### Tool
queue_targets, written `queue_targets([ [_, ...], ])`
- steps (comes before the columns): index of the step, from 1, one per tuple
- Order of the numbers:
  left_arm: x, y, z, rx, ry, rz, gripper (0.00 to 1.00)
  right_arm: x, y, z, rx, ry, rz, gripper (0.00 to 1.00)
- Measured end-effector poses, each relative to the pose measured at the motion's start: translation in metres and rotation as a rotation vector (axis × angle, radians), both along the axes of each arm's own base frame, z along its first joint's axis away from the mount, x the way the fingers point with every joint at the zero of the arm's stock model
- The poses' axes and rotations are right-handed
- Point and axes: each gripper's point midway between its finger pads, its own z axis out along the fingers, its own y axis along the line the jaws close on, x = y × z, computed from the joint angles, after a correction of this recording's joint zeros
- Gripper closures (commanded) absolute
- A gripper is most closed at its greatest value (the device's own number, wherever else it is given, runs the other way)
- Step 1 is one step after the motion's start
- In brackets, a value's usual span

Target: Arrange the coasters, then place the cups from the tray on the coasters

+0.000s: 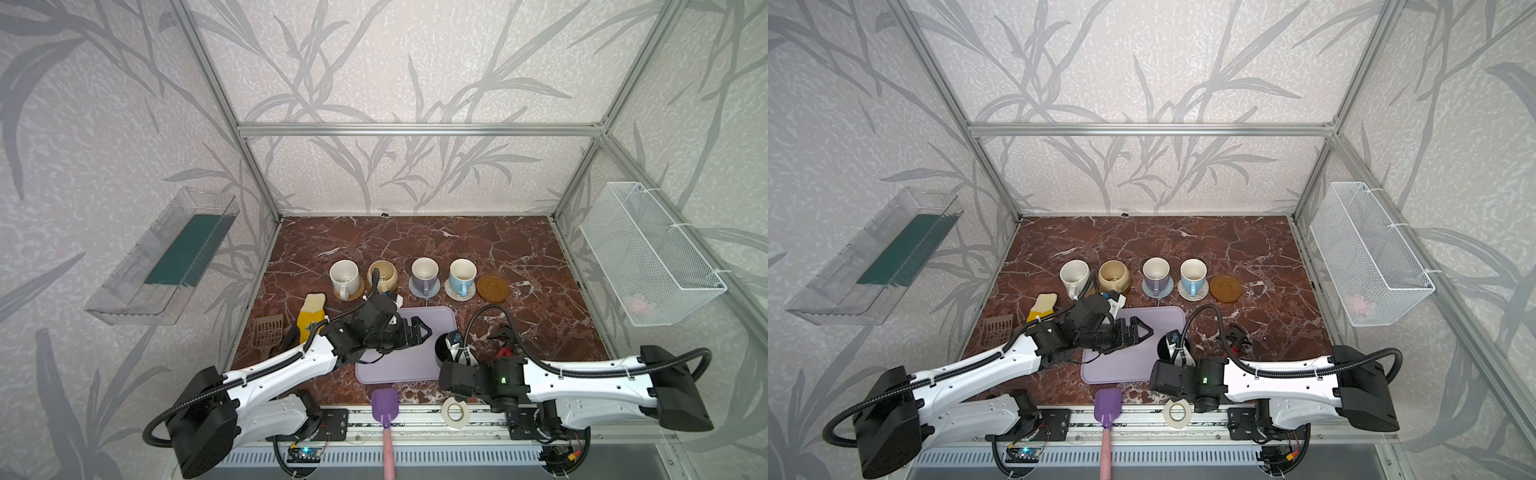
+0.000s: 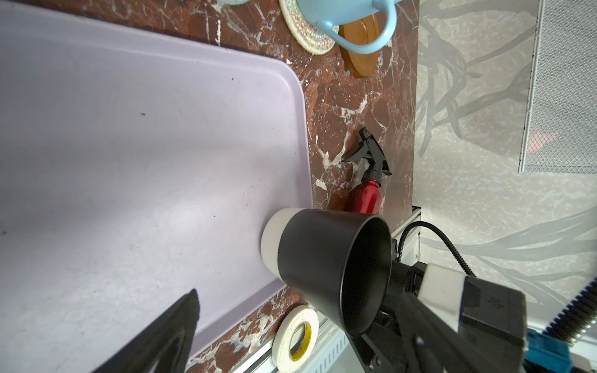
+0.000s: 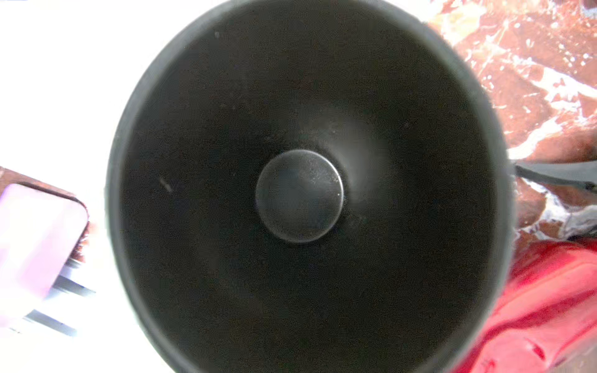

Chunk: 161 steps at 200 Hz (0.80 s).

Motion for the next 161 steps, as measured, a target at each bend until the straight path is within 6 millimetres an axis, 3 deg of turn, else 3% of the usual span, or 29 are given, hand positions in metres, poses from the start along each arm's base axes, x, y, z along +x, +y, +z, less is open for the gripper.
queue_targets([
  [39,0.0,0.007,0.009,0.001,-0.03,0.02,0.02,0.001,0.001,0.003,-0.006,-0.009,0.012,0.96],
  [132,0.011,0.019,0.04,-0.016,-0.155,0.078,0.03,0.013,0.007,0.032,0.064,-0.081,0.002,0.96],
  [161,0.013,0.018,0.04,0.001,-0.169,0.066,0.03,0.02,0.003,0.033,0.052,-0.079,-0.005,0.96],
])
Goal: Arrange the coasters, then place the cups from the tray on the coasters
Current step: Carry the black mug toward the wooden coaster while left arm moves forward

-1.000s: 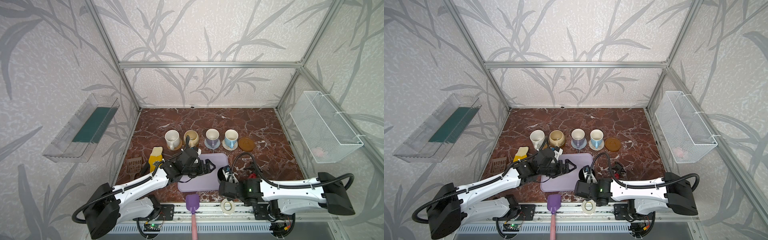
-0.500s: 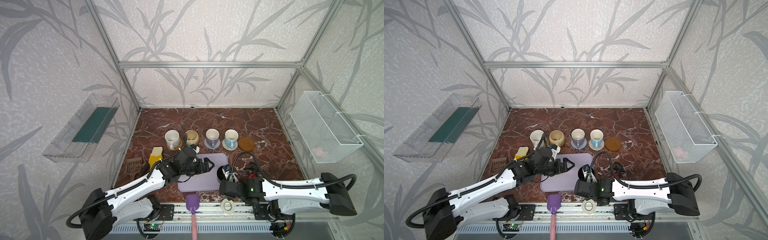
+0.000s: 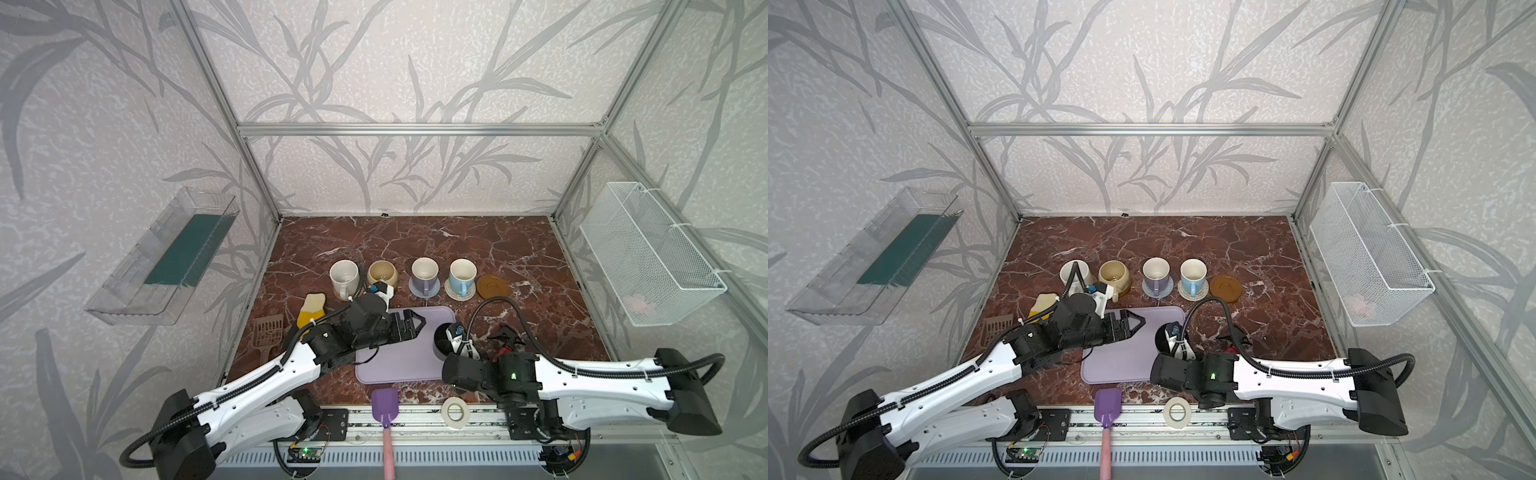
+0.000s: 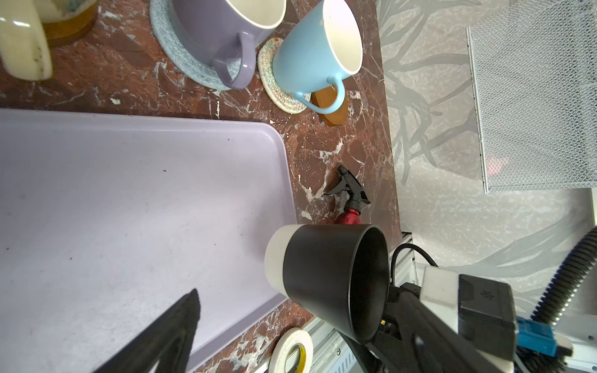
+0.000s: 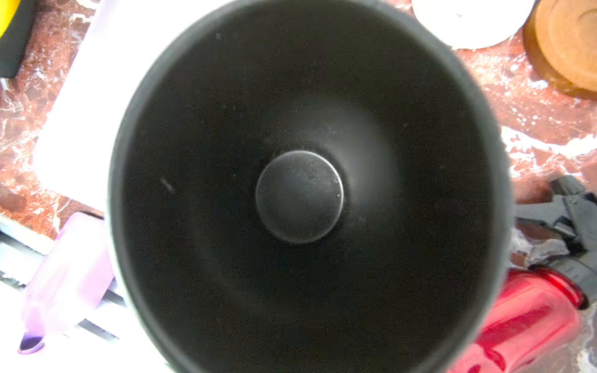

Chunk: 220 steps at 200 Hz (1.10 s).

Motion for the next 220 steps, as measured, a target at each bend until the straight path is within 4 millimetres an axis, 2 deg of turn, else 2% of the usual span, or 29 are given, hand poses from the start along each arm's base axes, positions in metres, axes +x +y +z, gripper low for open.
queue_targets([
  [91,0.024,-0.019,0.018,0.028,-0.062,-0.017,0.03,0.033,-0.03,0.026,0.018,-0.03,-0.06,0.96],
  [131,0.043,-0.042,0.047,0.038,-0.113,-0.073,0.01,0.053,-0.045,0.043,0.0,-0.042,-0.085,0.97],
  [158,0.053,-0.047,0.07,0.013,-0.151,-0.078,0.01,0.067,-0.056,0.054,-0.005,-0.053,-0.102,0.96],
  [184,0.059,-0.052,0.079,0.012,-0.138,-0.084,0.01,0.081,-0.067,0.066,0.006,-0.063,-0.132,0.96],
  [220,0.065,-0.056,0.082,0.002,-0.109,-0.101,0.01,0.1,-0.077,0.082,0.03,-0.074,-0.171,0.96],
])
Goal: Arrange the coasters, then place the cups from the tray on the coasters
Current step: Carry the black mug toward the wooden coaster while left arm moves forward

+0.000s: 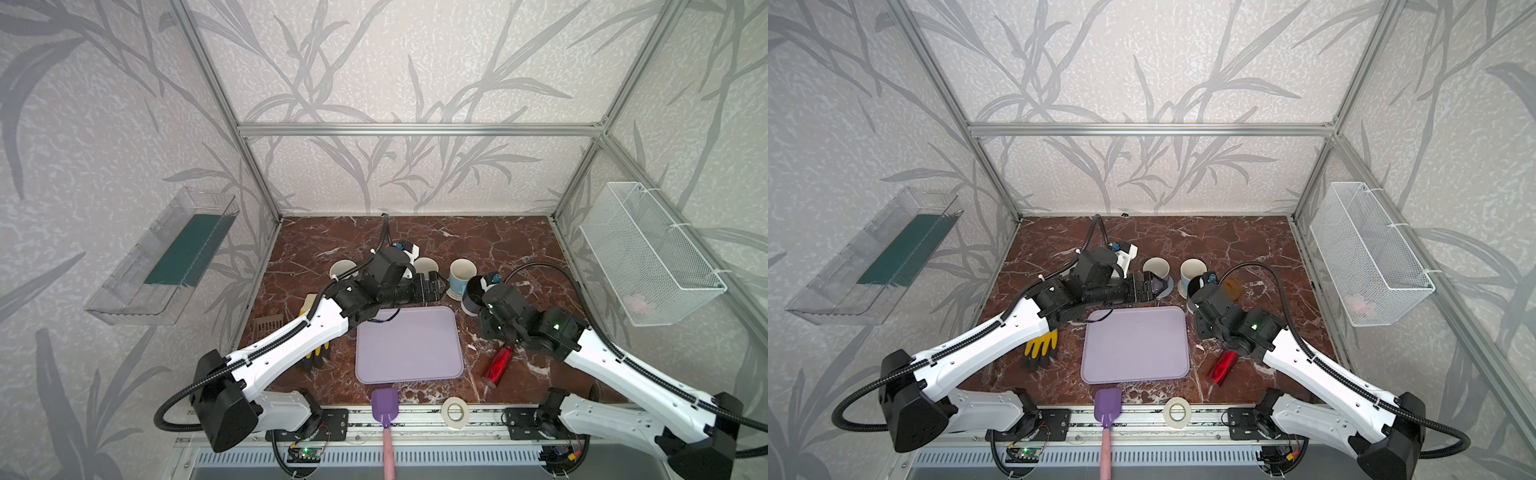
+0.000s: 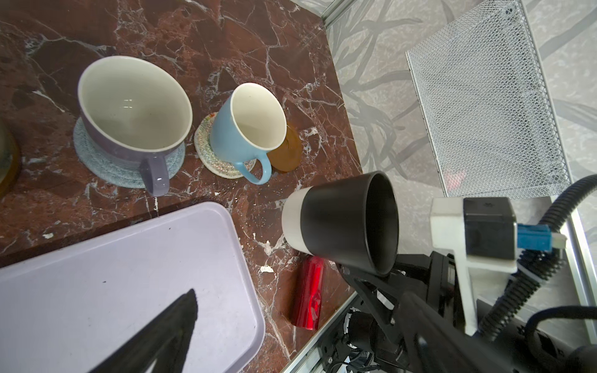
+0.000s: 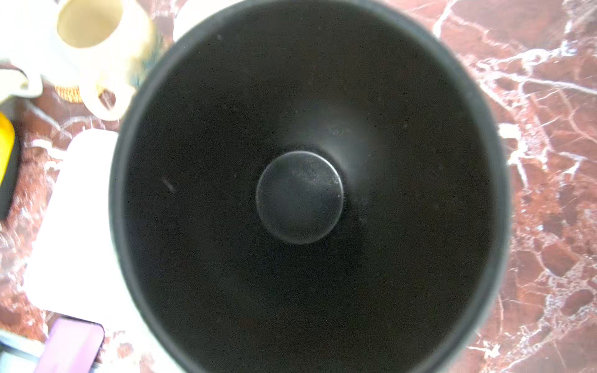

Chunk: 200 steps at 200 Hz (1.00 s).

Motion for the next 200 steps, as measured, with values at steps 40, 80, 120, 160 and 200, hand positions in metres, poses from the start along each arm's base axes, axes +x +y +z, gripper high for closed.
queue_targets([
  [40,0.012,-0.015,0.003,-0.012,0.002,-0.038,0.01,0.022,-0.006,0.011,0.003,-0.003,-0.029,0.97],
  [80,0.032,-0.032,0.023,-0.026,-0.045,-0.049,0.01,0.037,-0.016,0.016,0.024,0.007,-0.066,0.97],
  [120,0.043,-0.043,0.021,-0.011,-0.049,-0.063,0.01,0.051,-0.025,0.02,0.027,0.01,-0.093,0.97],
  [160,0.054,-0.056,0.004,0.032,-0.019,-0.084,0.01,0.065,-0.039,0.017,0.042,0.024,-0.134,0.97],
  [200,0.065,-0.073,0.006,0.024,-0.02,-0.114,0.01,0.078,-0.052,0.0,0.025,0.074,-0.162,0.98],
])
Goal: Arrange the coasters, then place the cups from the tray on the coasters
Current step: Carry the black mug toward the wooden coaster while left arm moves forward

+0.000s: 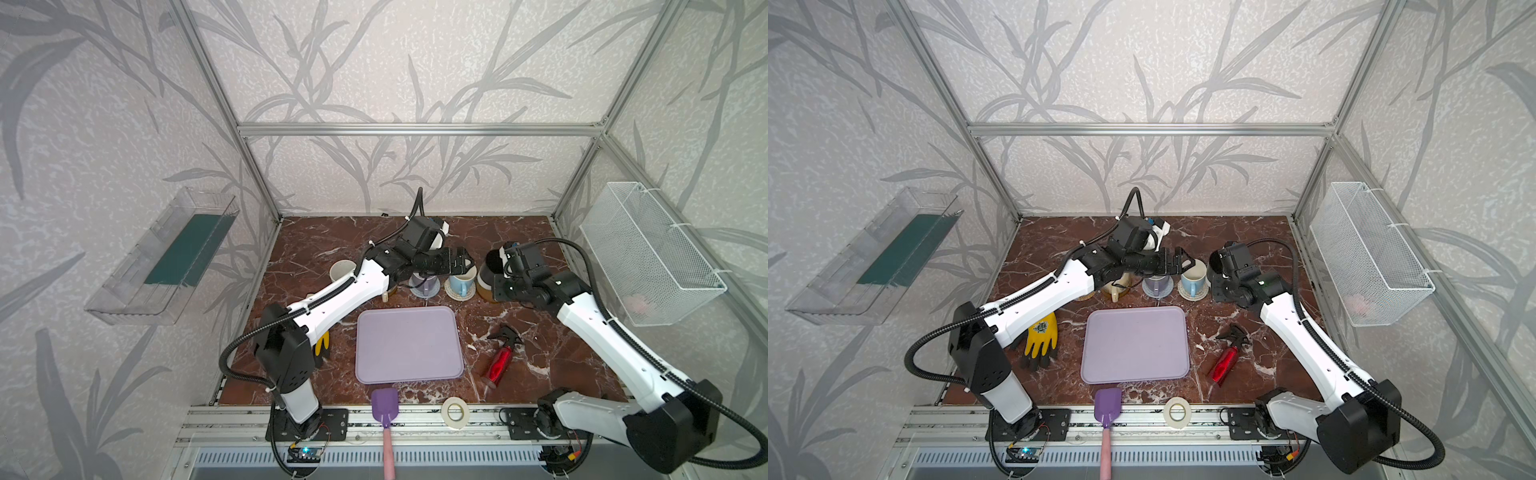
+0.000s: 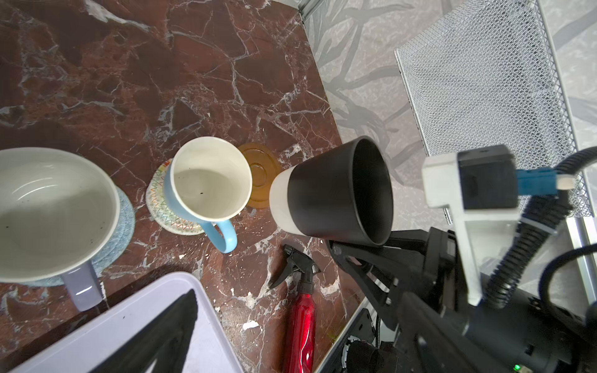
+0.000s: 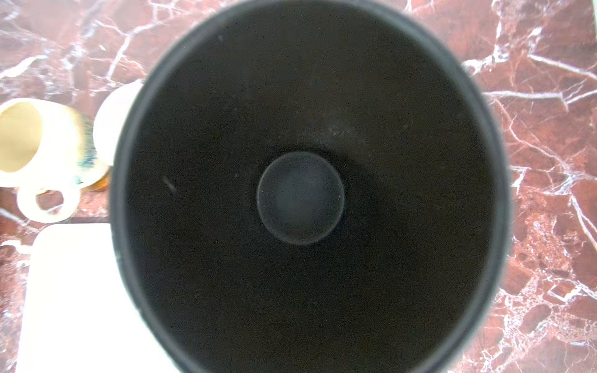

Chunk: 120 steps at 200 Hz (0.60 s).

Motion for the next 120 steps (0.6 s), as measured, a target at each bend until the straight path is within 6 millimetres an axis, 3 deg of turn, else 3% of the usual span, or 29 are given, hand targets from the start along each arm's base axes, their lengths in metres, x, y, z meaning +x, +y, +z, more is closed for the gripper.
queue_targets([
  [59,0.02,-0.026,-0.012,-0.001,0.014,-0.03,0.01,0.016,-0.017,-0.023,-0.027,0.057,-0.023,1.0],
  [120,0.026,-0.033,-0.031,0.024,0.036,-0.035,0.01,0.03,-0.019,-0.042,-0.061,0.071,-0.008,1.0],
])
